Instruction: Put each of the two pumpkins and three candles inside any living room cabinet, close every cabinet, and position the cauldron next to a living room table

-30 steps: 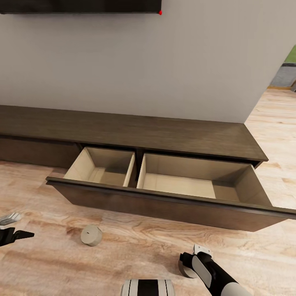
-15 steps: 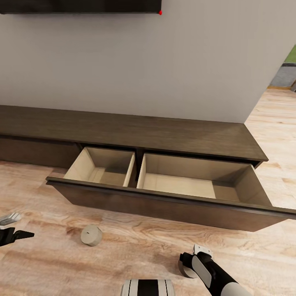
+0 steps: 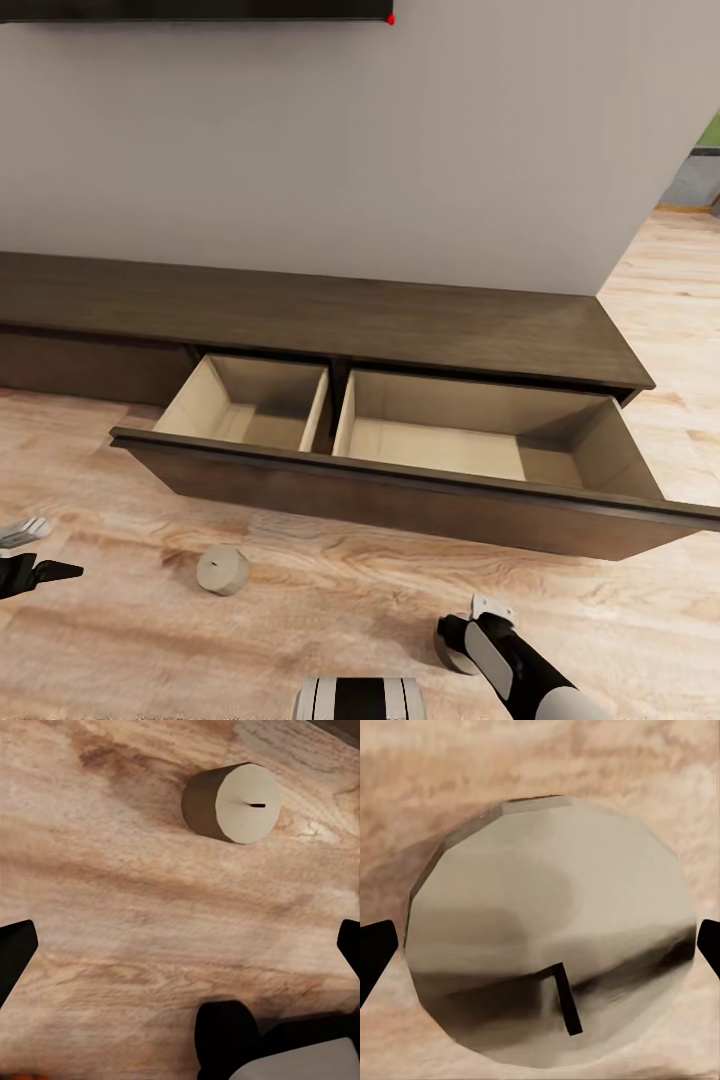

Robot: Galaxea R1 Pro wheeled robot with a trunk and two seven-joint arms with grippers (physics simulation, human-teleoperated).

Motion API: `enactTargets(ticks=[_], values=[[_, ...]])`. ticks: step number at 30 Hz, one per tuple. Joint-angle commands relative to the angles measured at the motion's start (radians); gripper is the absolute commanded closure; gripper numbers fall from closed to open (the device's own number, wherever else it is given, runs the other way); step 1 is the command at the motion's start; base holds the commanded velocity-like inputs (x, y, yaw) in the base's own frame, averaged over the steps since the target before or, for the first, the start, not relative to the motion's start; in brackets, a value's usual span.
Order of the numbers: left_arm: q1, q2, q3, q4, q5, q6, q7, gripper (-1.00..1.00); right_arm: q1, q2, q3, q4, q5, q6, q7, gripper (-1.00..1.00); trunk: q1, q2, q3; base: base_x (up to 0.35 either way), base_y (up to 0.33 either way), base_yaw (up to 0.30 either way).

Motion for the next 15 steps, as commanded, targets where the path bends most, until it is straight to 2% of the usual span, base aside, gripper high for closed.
enactTargets(ticks=[1,12,15], values=[[0.0,0.0,0.0,0.0,0.0,0.0,0.0,-1.0,0.0,0.0,0.0,0.0,0.0,0.0,-0.001,-1.0,0.0,0.0,-0.004,0.0,0.0,0.0],[0.0,0.0,0.0,0.0,0.0,0.0,0.0,-1.0,0.0,-0.004,0.0,0.0,0.0,0.0,-0.005,-1.0,0.0,0.0,-0.004,0.0,0.0,0.0],[0.0,0.0,0.0,0.0,0.0,0.0,0.0,-1.0,0.0,-0.004,0.0,0.0,0.0,0.0,-0.005,-1.0,0.002,-0.001,-0.016,0.0,0.0,0.0]])
